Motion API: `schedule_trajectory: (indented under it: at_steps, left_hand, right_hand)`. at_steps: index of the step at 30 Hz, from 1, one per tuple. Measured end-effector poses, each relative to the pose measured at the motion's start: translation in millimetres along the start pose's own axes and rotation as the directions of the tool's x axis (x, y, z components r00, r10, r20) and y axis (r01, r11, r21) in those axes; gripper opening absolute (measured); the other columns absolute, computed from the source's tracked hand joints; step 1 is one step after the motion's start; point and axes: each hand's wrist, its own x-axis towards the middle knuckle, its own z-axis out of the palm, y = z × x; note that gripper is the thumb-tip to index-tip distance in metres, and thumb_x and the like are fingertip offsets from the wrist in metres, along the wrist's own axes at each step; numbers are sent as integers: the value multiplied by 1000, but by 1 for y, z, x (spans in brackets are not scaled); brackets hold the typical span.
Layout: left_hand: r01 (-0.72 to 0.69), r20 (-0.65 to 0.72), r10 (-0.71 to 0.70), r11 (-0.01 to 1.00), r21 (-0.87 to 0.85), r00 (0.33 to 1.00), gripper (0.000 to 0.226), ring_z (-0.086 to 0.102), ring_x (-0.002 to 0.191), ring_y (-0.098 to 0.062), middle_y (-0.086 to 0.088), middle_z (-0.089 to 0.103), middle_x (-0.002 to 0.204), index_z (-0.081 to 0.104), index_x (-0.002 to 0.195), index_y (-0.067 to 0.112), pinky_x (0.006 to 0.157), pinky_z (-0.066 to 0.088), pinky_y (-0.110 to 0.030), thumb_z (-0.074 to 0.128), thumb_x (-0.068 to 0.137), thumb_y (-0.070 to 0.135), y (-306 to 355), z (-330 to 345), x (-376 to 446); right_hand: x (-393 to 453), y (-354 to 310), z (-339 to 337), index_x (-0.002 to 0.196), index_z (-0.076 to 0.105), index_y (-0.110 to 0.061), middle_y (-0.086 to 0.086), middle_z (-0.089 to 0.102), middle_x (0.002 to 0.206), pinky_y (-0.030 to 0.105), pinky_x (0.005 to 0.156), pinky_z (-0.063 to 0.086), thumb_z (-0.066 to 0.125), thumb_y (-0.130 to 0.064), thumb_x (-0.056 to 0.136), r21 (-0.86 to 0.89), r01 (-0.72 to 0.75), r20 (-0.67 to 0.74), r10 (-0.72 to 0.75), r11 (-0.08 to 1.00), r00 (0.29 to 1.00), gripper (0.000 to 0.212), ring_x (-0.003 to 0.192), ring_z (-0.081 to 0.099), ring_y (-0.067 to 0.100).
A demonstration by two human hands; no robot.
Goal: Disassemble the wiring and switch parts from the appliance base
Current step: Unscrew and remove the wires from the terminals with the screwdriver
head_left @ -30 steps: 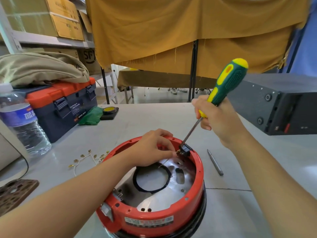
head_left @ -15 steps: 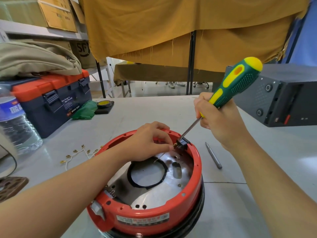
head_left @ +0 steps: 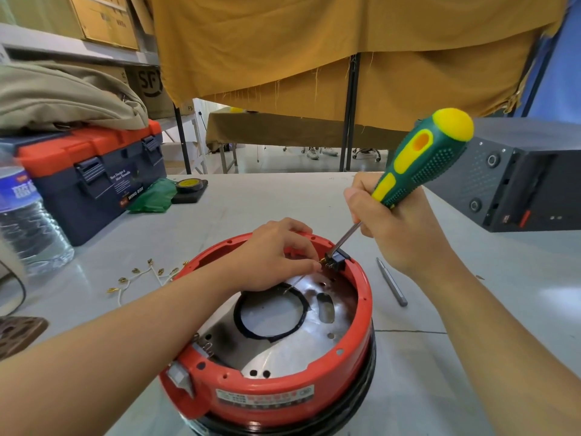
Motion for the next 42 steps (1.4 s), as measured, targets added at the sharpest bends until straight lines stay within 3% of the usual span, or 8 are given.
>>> schedule_trajectory:
  at_steps: [4,8,15,21,31,34,37,42]
  left_hand:
    - [0,-1,0,1000,14,1000,5,41,118,-10,11,44,132,67,82,39,104,34,-34,63,85,38,0,0,0]
    - [2,-6,-2,1000,18,1000,6,41,118,-10,11,44,132,67,81,38,103,33,-32,63,85,38,-1,0,0]
    - [-2,-2,2,1000,14,1000,9,41,120,-9,12,44,133,66,77,39,104,33,-31,64,85,36,-2,1,0]
    - [-6,3,6,1000,13,1000,12,41,119,-4,16,43,132,69,72,32,101,32,-26,67,83,30,-8,2,0]
    - [45,-81,-58,985,-164,995,18,55,97,9,19,48,128,70,63,24,84,41,-17,68,81,22,-10,-3,2]
    - [63,-212,-121,963,-261,970,19,56,88,9,16,59,110,69,64,25,75,39,-6,69,82,22,-7,-13,2]
    - [129,-231,-218,928,-349,948,15,53,54,0,9,65,67,71,71,22,59,40,-18,67,85,26,-7,-25,-4]
    - [181,-267,-321,880,-439,909,8,54,51,-8,-1,68,61,71,81,13,57,45,-22,70,83,21,-17,-44,-28]
  right_hand:
    - [2,7,-1,55,34,-6,-12,33,45,13,45,27,48,-14,82,145,-78,-16,81,986,997,31,40,30,4]
    - [3,13,-7,56,31,-6,-2,31,47,19,42,19,48,-12,77,302,-154,-48,176,941,983,28,38,23,9]
    - [5,24,-14,50,41,-14,-12,28,40,21,42,15,45,-11,77,416,-226,-65,277,881,959,27,38,16,11]
    - [-1,31,3,55,40,-7,1,34,52,17,42,18,47,-12,71,359,-288,-45,324,888,945,18,37,22,8]
    - [1,30,-9,43,47,-21,-11,31,36,15,38,23,51,-17,77,576,-156,-271,367,803,890,34,32,22,7]
    - [0,29,-6,49,45,-16,-8,33,40,17,39,22,52,-17,77,549,-144,-289,349,823,891,29,33,23,7]
    - [-1,29,-1,46,46,-19,-4,33,45,18,40,25,54,-19,77,535,-168,-253,347,828,903,32,33,24,8]
    - [-4,27,5,60,49,-13,-8,35,42,23,43,35,55,-10,92,403,-238,-86,295,884,952,32,37,31,10]
